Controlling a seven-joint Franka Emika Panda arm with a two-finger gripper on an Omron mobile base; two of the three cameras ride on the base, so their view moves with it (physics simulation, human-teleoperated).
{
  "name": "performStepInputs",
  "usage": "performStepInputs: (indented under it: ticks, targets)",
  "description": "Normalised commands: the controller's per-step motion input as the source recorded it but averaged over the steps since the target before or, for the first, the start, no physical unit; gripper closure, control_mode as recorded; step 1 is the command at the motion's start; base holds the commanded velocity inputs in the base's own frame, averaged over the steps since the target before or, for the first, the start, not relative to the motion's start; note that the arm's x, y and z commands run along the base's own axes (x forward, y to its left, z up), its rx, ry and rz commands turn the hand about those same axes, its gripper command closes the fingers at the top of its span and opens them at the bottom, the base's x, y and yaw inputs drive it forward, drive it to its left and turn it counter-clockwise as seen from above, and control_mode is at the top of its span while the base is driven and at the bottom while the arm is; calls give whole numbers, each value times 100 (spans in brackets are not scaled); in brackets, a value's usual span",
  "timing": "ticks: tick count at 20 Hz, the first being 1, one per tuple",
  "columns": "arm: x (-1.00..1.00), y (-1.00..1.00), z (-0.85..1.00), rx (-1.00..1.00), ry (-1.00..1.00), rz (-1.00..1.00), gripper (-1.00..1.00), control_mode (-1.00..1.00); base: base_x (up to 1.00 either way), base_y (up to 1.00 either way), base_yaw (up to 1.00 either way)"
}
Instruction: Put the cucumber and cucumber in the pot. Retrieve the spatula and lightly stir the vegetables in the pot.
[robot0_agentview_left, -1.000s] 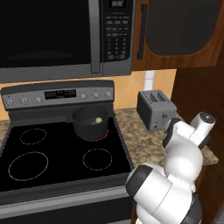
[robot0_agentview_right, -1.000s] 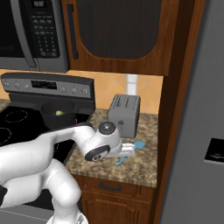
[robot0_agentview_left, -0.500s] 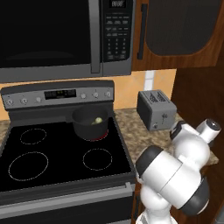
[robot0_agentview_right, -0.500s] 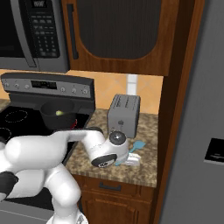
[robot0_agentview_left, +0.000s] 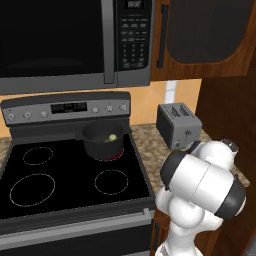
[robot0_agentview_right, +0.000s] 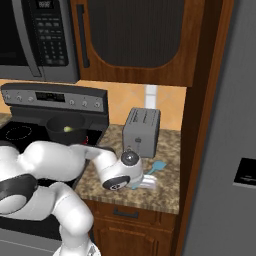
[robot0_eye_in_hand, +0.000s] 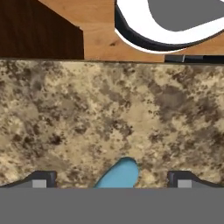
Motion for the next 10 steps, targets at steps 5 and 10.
performStepInputs:
  ticks: [5,10]
  targets:
    - [36,10,-27,3,5,-32,-100,-100,0,0,0]
    - [47,0,-20,4,5,-32,-100,-100,0,0,0]
